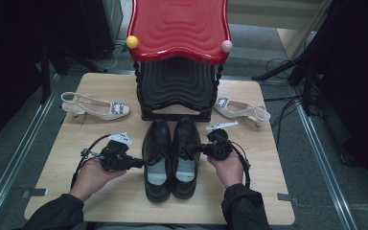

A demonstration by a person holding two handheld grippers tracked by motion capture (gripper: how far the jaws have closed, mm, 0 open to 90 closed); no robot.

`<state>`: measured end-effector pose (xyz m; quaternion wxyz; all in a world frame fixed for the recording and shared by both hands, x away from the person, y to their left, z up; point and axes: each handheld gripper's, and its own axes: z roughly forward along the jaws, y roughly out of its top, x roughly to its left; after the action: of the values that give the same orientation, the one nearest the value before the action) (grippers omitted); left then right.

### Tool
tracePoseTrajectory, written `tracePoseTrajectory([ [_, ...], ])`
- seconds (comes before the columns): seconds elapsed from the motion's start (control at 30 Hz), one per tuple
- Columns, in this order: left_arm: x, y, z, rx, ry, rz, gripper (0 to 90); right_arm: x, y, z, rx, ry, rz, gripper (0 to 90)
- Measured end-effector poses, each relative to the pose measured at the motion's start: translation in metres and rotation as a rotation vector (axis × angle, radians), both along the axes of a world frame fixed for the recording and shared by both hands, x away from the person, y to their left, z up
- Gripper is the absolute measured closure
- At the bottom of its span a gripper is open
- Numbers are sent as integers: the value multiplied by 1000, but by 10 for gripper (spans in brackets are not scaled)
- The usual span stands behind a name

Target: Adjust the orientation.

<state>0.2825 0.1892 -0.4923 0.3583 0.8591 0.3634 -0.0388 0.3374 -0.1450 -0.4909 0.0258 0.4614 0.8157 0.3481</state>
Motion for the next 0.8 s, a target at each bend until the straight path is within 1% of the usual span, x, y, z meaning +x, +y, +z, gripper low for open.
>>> tracePoseTrajectory([
  [0.07, -1, 0, -1, -13, 8, 3, 900, 1, 0, 0, 0, 1, 1, 900],
  [0.13, -2, -3, -2, -28, 17, -5, 900, 1, -1, 1, 0, 0, -4, 900],
  [0.17, -3, -4, -2, -24, 15, -12, 900, 2, -1, 1, -3, -3, -11, 900],
  [0.33, -9, -14, -3, -42, 24, -47, 900, 4, -6, 4, 22, -5, -24, 900],
  [0.4, -12, -20, -5, -57, 32, -57, 900, 3, -8, 7, 33, -10, -27, 900],
  [0.5, -17, -31, -6, -69, 35, -85, 900, 3, -10, 10, 41, -22, -31, 900],
  [0.57, -19, -37, -7, -83, 45, -109, 898, 3, -12, 12, 50, -31, -41, 900],
  [0.6, -20, -38, -7, -77, 46, -119, 894, 3, -14, 12, 51, -31, -43, 900],
  [0.67, -20, -38, -5, -69, 50, -126, 879, 3, -17, 13, 58, -33, -43, 875],
  [0.73, -20, -34, -2, -64, 40, -113, 839, 3, -20, 14, 58, -30, -41, 861],
  [0.8, -18, -28, 3, -77, 38, -96, 809, 2, -22, 15, 58, -31, -32, 835],
])
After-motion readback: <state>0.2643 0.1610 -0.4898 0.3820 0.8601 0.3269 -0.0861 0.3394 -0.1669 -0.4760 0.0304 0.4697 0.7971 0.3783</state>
